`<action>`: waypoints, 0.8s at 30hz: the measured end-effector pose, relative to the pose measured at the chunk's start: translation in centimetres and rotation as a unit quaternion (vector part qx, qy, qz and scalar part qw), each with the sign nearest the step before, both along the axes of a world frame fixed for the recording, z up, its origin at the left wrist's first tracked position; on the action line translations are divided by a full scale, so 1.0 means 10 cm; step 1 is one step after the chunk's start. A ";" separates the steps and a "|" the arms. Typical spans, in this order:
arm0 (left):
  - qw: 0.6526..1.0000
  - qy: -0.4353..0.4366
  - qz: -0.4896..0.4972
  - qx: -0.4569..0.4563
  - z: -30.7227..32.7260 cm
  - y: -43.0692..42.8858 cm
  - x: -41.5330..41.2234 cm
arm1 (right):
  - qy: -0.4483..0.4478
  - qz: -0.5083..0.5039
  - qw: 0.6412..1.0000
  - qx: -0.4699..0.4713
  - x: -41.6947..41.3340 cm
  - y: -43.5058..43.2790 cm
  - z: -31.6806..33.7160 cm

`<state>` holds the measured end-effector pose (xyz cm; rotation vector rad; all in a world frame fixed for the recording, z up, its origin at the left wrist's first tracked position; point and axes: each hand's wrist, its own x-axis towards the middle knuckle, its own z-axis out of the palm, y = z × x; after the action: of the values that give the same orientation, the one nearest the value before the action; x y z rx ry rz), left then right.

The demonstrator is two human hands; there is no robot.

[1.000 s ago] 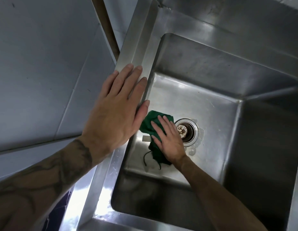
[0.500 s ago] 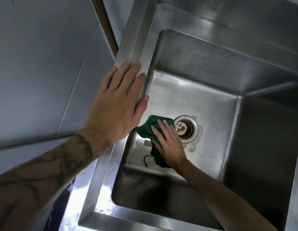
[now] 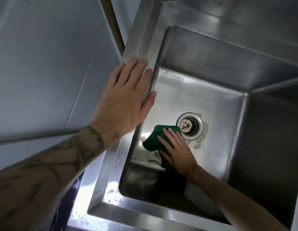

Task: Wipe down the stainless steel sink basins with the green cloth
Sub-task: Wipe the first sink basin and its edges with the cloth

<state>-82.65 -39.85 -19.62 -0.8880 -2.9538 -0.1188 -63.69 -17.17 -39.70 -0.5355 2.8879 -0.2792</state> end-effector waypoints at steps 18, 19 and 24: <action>0.998 -0.047 0.038 0.023 0.07 -0.14 0.59 | -0.011 0.056 0.998 -0.036 -0.06 -0.10 -0.04; 0.998 -0.049 0.037 0.000 0.06 -0.21 0.74 | -0.009 0.056 0.997 -0.044 -0.13 -0.23 -0.04; 0.997 -0.041 0.041 -0.059 0.04 -0.32 1.05 | -0.025 0.078 0.995 -0.054 -0.31 -0.37 0.01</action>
<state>-72.17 -43.00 -19.17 -0.7927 -3.0968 0.0243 -66.83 -20.88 -39.64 -0.7579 2.7759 -0.4183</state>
